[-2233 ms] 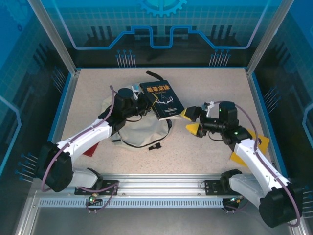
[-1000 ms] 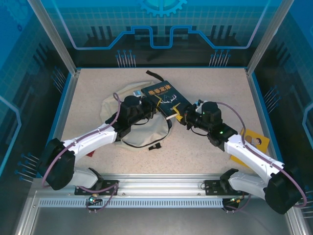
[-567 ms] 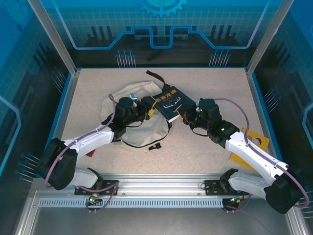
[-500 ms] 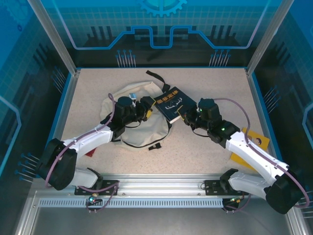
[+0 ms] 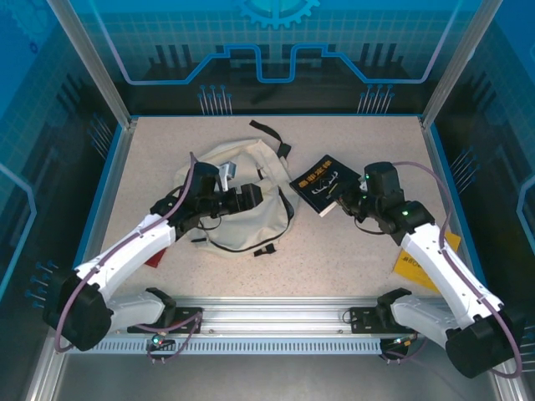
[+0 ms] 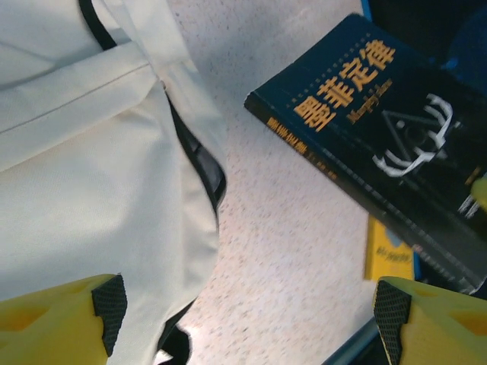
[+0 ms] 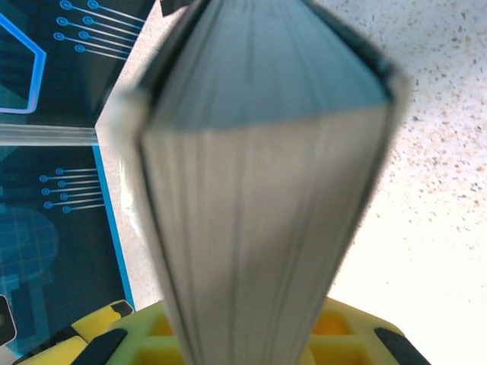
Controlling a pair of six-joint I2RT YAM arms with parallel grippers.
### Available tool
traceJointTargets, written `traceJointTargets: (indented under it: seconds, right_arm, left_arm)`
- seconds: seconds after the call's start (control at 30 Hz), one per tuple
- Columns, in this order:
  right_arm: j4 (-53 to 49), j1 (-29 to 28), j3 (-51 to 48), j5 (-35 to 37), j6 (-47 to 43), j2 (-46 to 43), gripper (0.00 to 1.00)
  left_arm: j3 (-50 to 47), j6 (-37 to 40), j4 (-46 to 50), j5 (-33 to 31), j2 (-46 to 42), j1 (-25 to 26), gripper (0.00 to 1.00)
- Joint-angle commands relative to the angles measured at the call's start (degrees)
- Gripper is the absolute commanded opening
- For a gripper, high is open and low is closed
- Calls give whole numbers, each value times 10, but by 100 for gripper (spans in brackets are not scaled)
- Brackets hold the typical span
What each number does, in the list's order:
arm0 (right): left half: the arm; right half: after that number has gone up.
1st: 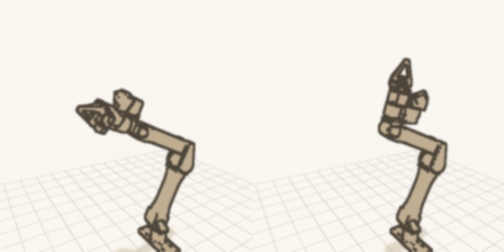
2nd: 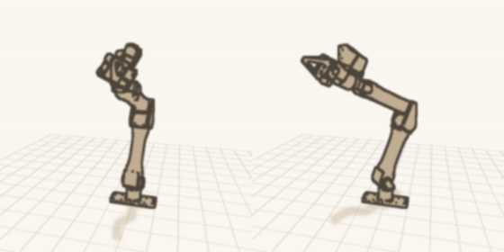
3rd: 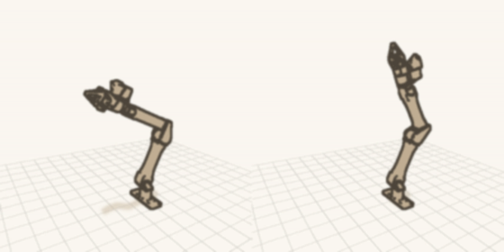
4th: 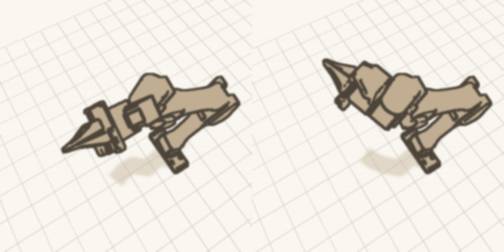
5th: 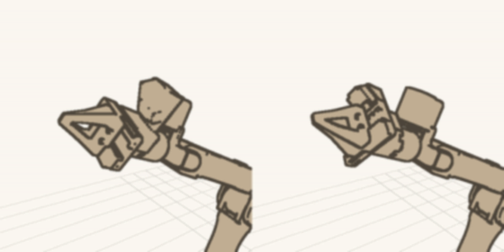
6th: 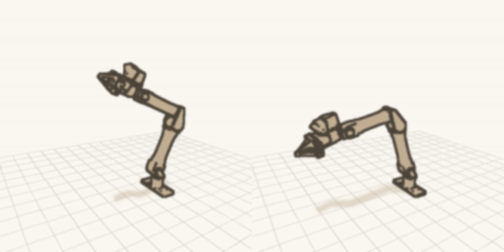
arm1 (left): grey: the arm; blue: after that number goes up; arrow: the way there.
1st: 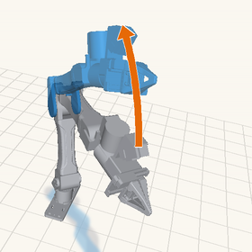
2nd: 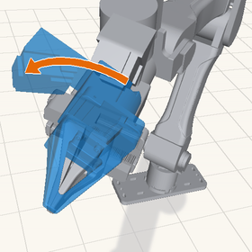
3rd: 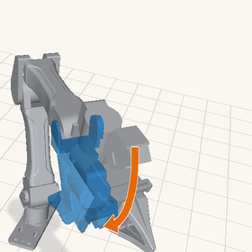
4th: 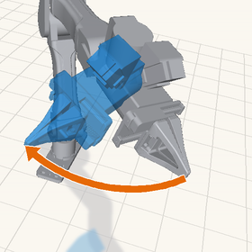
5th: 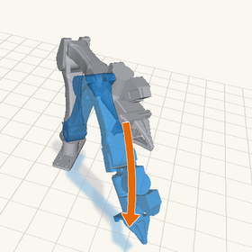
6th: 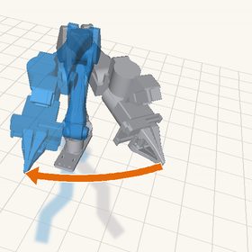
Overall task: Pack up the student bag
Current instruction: Pick up the book from the middle-right of the table, then open the student bag at the center of the table.
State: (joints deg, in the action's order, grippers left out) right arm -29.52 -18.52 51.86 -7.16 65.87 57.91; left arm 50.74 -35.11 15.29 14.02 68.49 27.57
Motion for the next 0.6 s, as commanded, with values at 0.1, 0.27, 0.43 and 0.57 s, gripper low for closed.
traceJointTargets:
  seconds: [0.1,0.27,0.43,0.57]
  right_arm:
    - [10,37,-11,-72,-50,-30,0]
    - [-2,42,-11,-64,-85,-28,0]
    - [-20,65,9,-68,-130,-15,0]
    - [-29,82,21,-82,-159,-6,0]
  left_arm:
    - [52,171,128,-24,41,45,86]
    - [119,237,215,-85,124,97,85]
    - [181,302,296,-133,213,137,82]
    - [235,348,380,-156,271,154,77]
